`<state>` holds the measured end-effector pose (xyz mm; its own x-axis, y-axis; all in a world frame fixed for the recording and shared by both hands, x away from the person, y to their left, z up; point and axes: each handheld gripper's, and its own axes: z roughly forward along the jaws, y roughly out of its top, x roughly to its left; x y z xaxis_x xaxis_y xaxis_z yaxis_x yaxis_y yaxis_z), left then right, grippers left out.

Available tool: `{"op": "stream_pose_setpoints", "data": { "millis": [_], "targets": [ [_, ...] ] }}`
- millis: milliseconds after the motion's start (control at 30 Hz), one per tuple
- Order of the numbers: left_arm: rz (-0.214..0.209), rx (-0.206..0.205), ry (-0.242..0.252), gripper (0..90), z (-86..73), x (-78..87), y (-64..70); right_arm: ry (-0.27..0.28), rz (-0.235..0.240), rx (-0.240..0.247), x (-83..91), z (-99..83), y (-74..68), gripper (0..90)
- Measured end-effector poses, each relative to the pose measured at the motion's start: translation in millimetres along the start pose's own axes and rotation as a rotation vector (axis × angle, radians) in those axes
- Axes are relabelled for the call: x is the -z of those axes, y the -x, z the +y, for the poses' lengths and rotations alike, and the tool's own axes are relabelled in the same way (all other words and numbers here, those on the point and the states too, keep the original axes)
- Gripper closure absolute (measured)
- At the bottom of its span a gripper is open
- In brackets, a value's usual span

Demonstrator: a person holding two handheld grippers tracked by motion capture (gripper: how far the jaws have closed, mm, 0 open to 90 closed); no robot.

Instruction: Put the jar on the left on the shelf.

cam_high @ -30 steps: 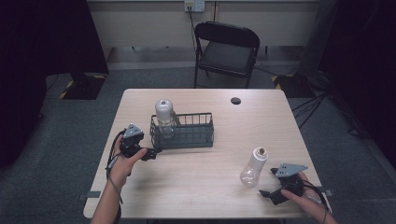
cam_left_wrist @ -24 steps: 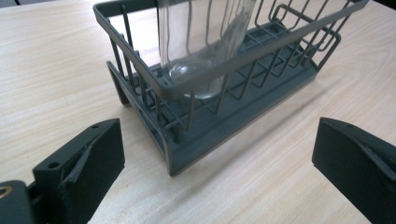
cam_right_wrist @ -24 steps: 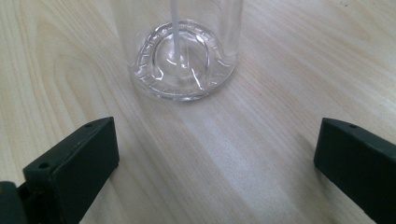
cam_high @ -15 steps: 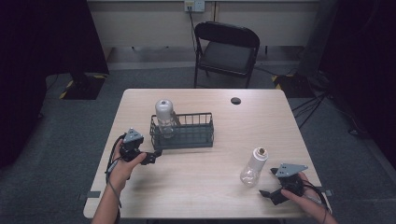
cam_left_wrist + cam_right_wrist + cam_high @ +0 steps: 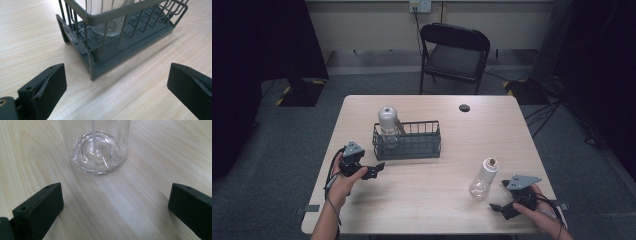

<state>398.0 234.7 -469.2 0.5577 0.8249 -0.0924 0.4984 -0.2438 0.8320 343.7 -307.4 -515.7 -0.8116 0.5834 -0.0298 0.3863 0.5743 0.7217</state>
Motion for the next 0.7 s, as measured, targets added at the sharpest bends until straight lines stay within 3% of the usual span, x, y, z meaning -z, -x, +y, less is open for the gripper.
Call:
{"op": "stream_pose_setpoints", "data": {
  "millis": [700],
  "targets": [
    [0.006,0.015,-0.01,2.5,-17.3,-0.6,-3.2,0.0,0.0,0.0,0.0,0.0,0.0,0.0]
  ]
}}
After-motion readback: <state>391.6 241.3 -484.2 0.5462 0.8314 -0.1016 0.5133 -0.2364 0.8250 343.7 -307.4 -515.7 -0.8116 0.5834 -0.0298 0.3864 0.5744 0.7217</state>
